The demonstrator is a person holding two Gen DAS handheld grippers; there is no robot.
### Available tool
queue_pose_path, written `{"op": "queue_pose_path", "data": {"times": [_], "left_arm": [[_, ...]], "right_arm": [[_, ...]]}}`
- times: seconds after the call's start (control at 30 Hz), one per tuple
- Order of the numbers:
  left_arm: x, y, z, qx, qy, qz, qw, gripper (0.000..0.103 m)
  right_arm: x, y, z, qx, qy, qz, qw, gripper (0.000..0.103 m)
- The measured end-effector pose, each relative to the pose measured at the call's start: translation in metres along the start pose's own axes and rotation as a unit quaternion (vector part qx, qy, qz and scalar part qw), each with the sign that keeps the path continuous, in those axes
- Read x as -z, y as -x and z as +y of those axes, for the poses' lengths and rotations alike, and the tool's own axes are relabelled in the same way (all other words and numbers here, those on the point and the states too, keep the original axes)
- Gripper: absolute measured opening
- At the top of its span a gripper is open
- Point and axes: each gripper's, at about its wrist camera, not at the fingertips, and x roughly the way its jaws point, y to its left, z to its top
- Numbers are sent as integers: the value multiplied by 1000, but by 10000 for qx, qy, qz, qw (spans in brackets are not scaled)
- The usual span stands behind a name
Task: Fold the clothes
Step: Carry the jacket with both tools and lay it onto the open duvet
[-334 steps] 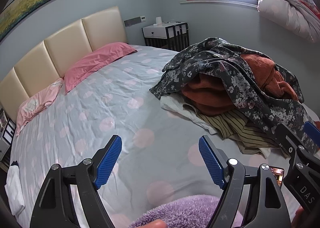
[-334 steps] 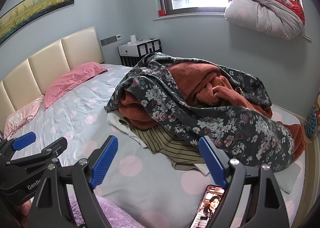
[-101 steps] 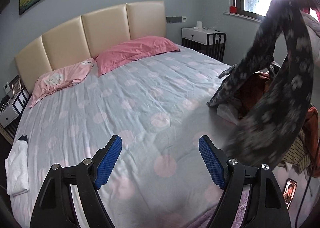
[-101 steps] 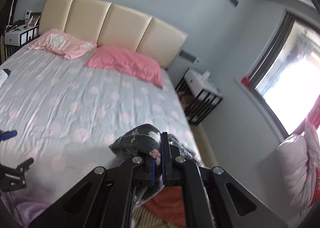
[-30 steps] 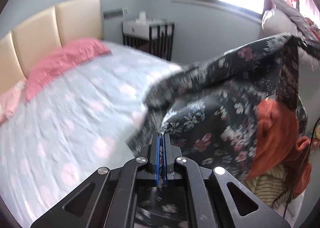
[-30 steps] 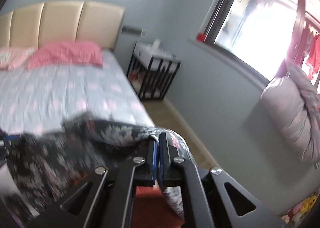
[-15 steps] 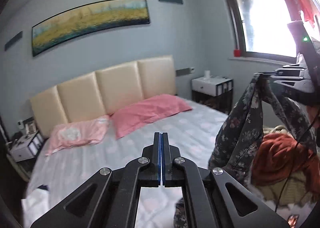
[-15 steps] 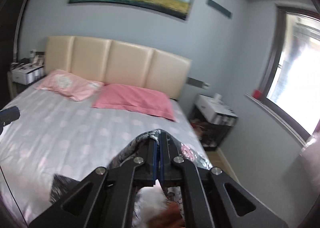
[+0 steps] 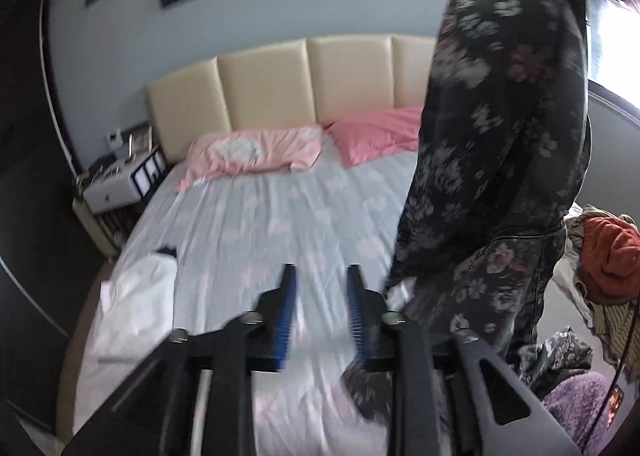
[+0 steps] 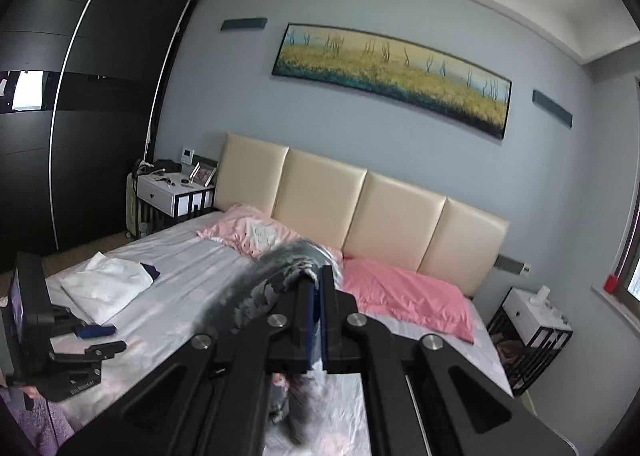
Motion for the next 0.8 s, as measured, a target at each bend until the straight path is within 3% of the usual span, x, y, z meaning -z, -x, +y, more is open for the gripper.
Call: {"op": "queue_pose_path", "data": {"times": [0.1, 0.23, 0.3, 0.43, 0.47, 0.57, 0.7, 0.8], "left_arm": [[27, -19, 16, -15, 158, 282, 9995, 36], [59, -56, 12, 48, -48, 650, 9979, 37], [74, -75, 9, 69, -175, 824, 9964, 36], [95, -103, -3, 152, -579, 1025, 9929, 37], [99, -109, -6, 230, -669, 1061, 9918, 40], [112, -123, -21, 521, -1020, 1053, 9878, 62], [139, -140, -47, 725, -1717, 1145, 9758, 64], [162, -148, -69, 785, -2404, 1210, 9599, 64]], "right_arm": [[47, -24, -3, -17, -149, 511, 9986, 2], [151, -61, -1, -29, -423, 1370, 9897, 2], [200, -71, -2, 227, -519, 1676, 9842, 2], [299, -83, -29, 613, -1412, 2265, 9618, 2], [315, -84, -32, 672, -1567, 2367, 9565, 2], [356, -86, -39, 853, -2038, 2576, 9406, 2], [380, -84, -54, 976, -2711, 2527, 9237, 2], [395, -84, -62, 1016, -3208, 2479, 9085, 3]]}}
